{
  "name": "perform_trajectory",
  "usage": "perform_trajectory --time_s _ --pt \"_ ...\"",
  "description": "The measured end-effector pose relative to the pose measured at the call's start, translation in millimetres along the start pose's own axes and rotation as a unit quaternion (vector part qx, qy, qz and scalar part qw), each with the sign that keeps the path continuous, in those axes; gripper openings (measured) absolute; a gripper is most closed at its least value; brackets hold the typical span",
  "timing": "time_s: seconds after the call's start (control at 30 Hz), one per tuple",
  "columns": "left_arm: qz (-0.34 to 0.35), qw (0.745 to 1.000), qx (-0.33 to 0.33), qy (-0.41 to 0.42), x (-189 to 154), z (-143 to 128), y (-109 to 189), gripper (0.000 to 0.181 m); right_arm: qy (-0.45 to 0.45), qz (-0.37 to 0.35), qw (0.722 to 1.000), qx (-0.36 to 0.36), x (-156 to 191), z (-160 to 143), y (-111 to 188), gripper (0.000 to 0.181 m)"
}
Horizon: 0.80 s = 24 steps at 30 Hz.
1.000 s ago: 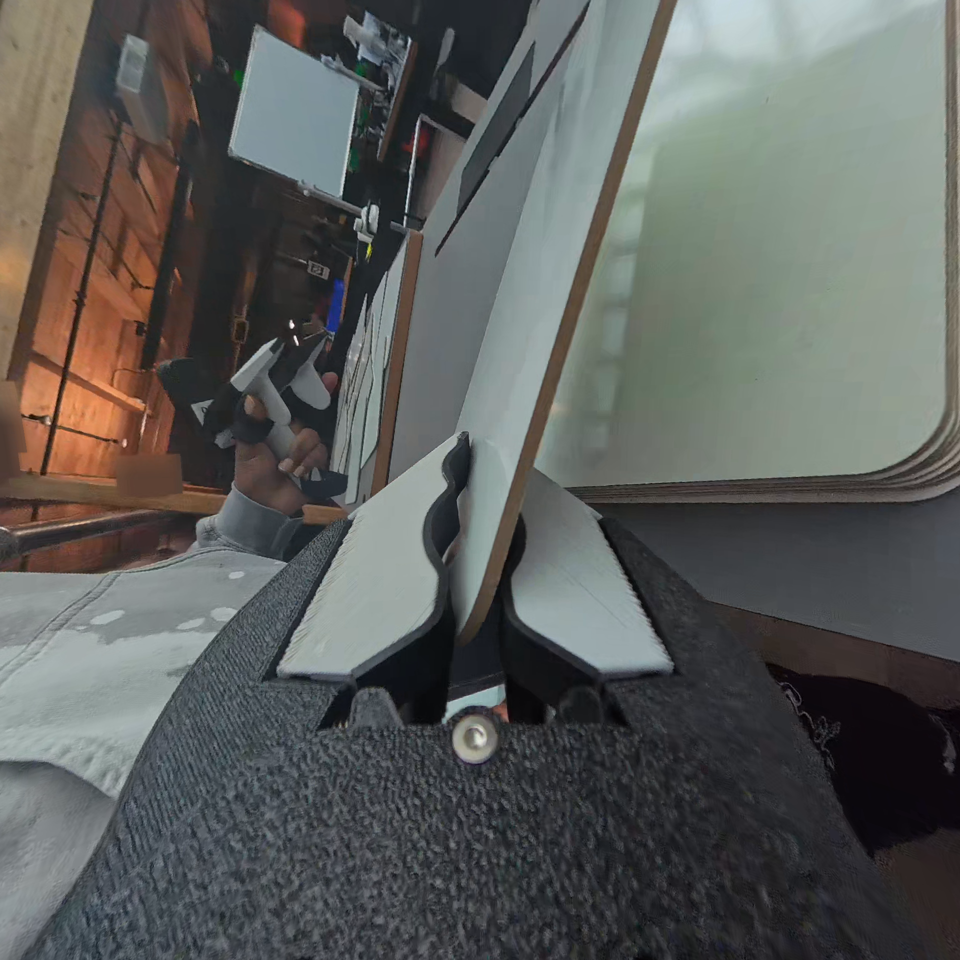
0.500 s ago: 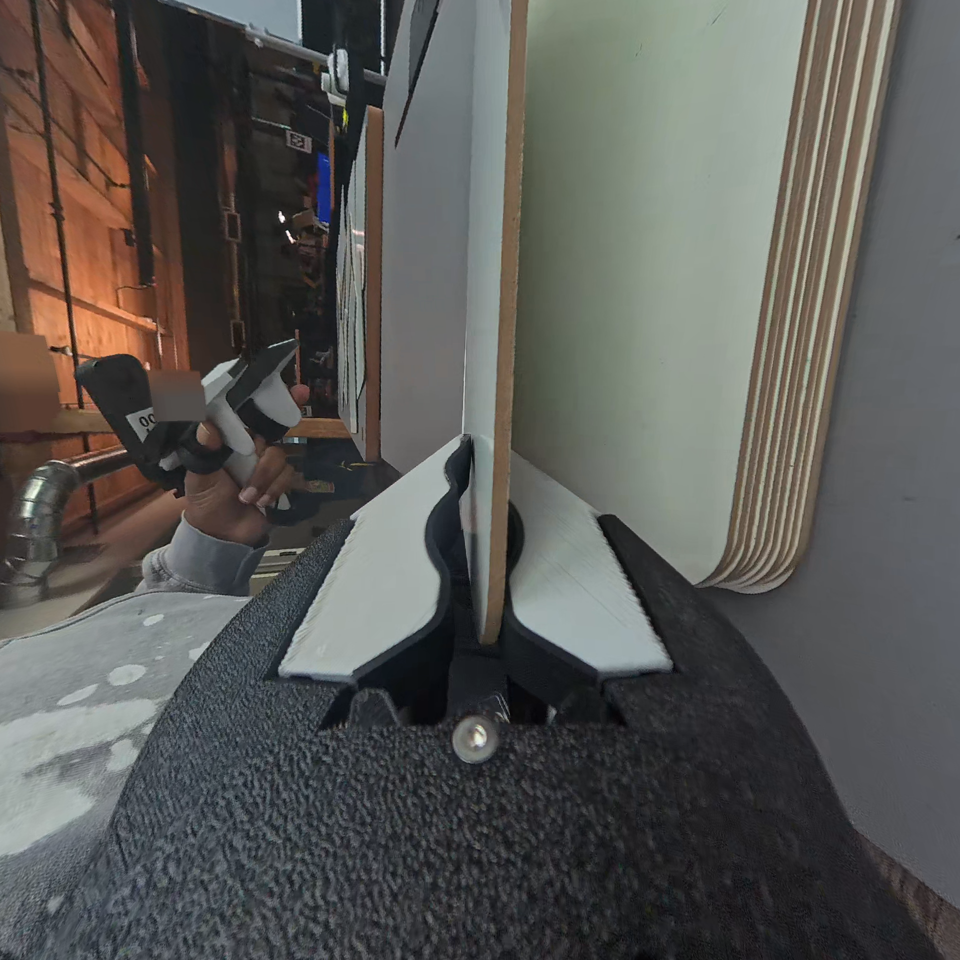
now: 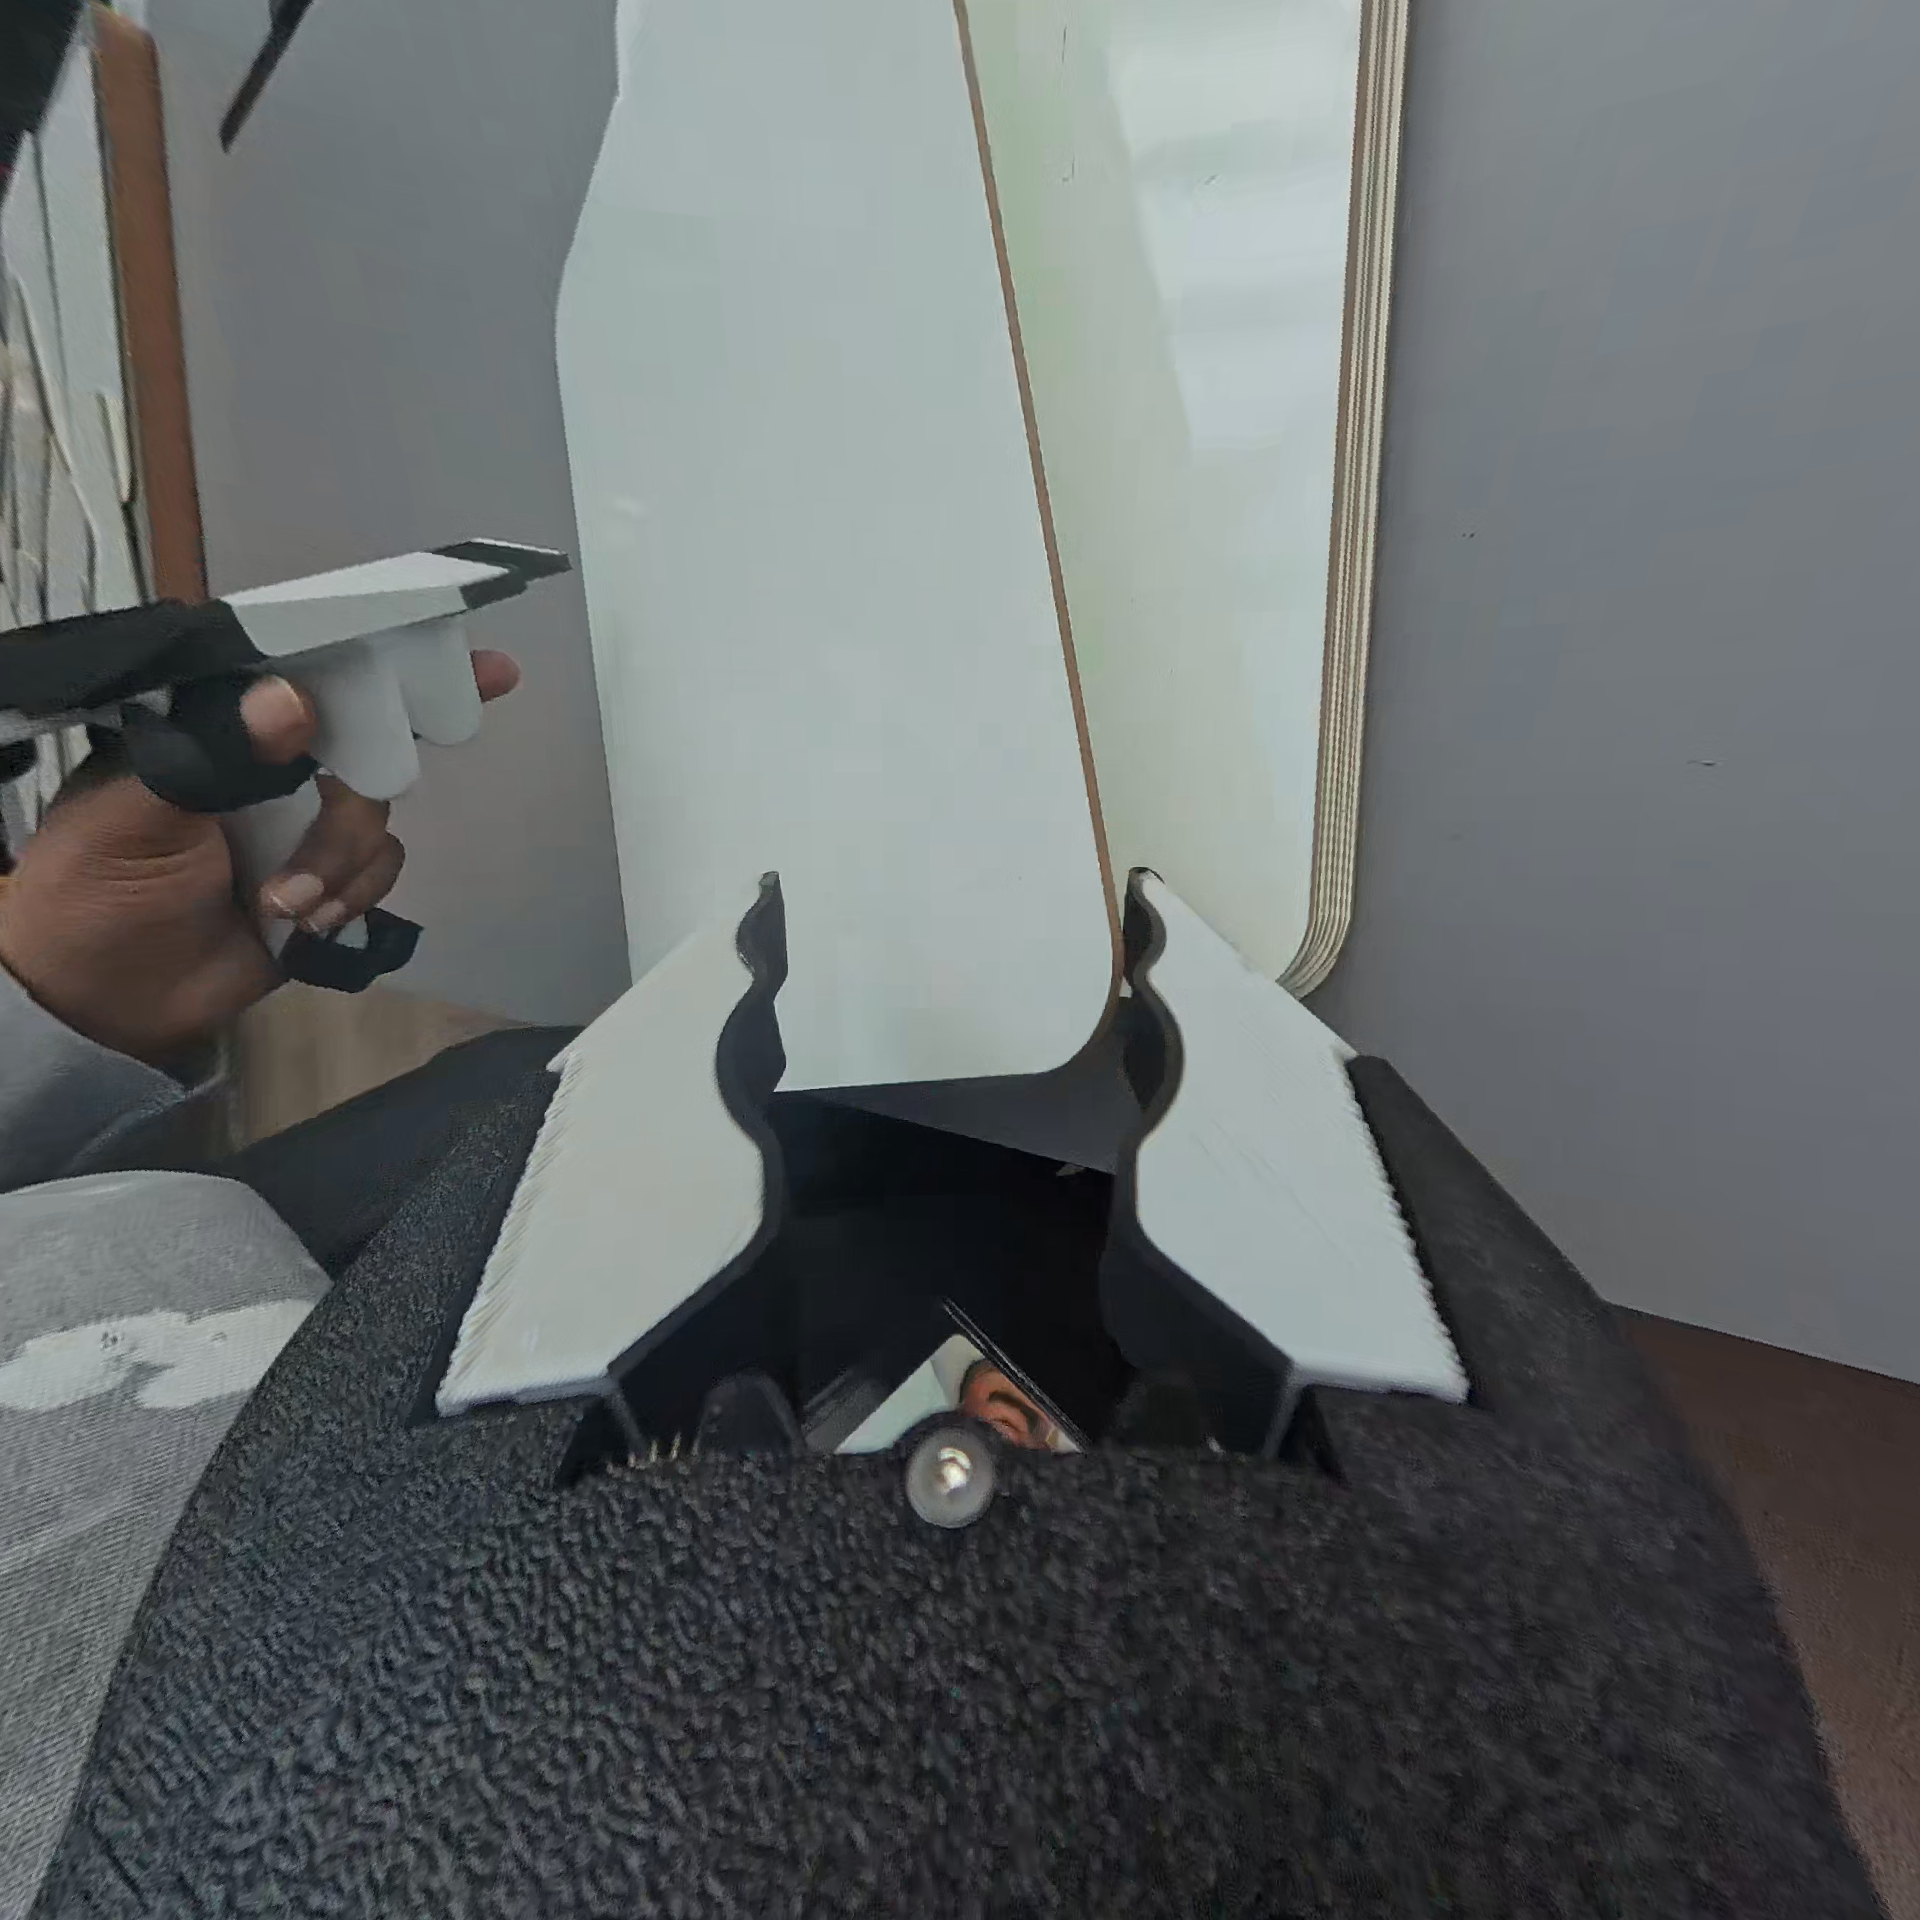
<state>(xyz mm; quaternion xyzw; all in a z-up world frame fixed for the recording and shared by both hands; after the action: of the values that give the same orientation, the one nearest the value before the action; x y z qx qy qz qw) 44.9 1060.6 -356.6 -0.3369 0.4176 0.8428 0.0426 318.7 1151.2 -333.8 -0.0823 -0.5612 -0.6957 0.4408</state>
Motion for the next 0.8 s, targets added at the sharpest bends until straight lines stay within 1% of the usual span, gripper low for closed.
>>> perform_trajectory --time_s 0.07,0.1,0.17,0.23,0.3,0.4,0.47,0.5,0.53,0.6,0.63,0.67,0.73,0.8 --pt "-0.009 1.000 0.023 -0.005 1 -3 -13 0.055 -0.001 -0.016 1.000 0.013 -2 -5 -3 0.064" --pt "-0.010 1.000 0.019 -0.009 1 -2 -16 0.053 -0.009 -0.022 1.000 0.020 -5 -7 -4 0.063" --pt "-0.025 0.999 0.026 -0.017 0 -1 -19 0.053 -0.028 -0.023 0.999 0.031 -9 -11 -5 0.055" --pt "-0.027 0.999 0.023 -0.025 1 1 -15 0.053 -0.021 -0.043 0.998 0.047 -13 -13 -4 0.051" --pt "-0.001 1.000 -0.005 -0.024 9 4 -3 0.053 0.020 -0.075 0.996 0.048 -13 -6 0 0.051" --pt "0.062 0.996 -0.056 0.027 38 1 25 0.060 0.149 -0.117 0.981 0.031 4 22 2 0.058" --pt "0.088 0.990 -0.072 0.078 61 -11 40 0.064 0.212 -0.119 0.970 0.025 20 41 -13 0.071" --pt "0.088 0.988 -0.071 0.103 70 -18 44 0.066 0.238 -0.120 0.963 0.031 27 49 -25 0.078" --pt "0.080 0.987 -0.062 0.129 77 -25 46 0.068 0.259 -0.127 0.956 0.042 31 54 -38 0.085" --pt "0.041 0.984 -0.045 0.168 82 -38 44 0.066 0.285 -0.158 0.943 0.074 28 57 -65 0.097" --pt "0.022 0.983 -0.039 0.180 82 -42 41 0.066 0.294 -0.178 0.935 0.087 22 56 -74 0.097" --pt "0.013 0.982 -0.034 0.185 80 -46 38 0.066 0.299 -0.191 0.929 0.100 15 53 -80 0.096" --pt "0.000 0.982 -0.036 0.187 75 -50 30 0.066 0.285 -0.184 0.937 0.082 9 49 -82 0.096" --pt "-0.029 0.977 -0.044 0.205 69 -48 23 0.066 0.276 -0.191 0.939 0.079 8 48 -80 0.095"
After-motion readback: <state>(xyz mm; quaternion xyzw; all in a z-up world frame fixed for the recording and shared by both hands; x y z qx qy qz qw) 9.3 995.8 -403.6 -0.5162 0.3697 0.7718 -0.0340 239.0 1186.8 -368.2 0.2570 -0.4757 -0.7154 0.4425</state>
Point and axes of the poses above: each gripper's, where its closed fingertips meet, y back along the fingers, z out of its top, x = y × z across the jaws, the point moved 9 cm from there along y, back along the fingers, and after that the axes turned 2 degrees about z, right-handed, at the moved point
